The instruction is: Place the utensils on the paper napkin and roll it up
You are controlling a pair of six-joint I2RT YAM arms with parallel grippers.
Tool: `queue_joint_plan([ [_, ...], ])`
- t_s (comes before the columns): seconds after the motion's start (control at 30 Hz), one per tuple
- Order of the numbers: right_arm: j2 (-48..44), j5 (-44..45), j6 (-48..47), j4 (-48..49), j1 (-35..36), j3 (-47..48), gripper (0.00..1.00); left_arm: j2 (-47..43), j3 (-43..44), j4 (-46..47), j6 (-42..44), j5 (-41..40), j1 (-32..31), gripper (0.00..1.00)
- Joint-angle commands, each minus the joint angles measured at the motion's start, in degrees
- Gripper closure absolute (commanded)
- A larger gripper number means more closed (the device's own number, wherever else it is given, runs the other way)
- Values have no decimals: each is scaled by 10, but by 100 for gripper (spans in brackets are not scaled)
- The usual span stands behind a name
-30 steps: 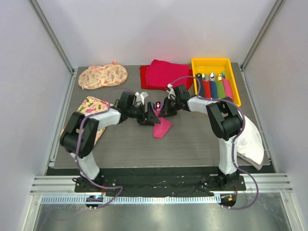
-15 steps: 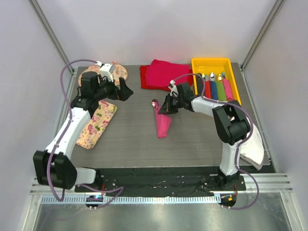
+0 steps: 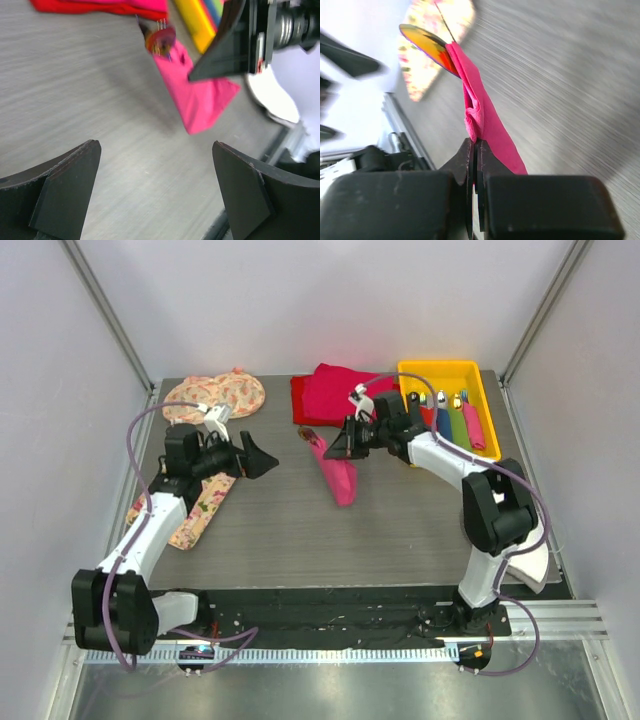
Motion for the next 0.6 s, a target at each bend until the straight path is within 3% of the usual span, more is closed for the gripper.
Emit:
queue_joint_plan([
  [0.0,-85,-55,2,24,3,55,99,-56,-60,233,-98,91,2,0],
  [0.33,-181,-111,19,38,45,63,99,-56,-87,419,-148,192,-3,2],
  [0.57,-219,-117,25,39,75,68,99,-82,-115,466,-206,196,-77,4],
])
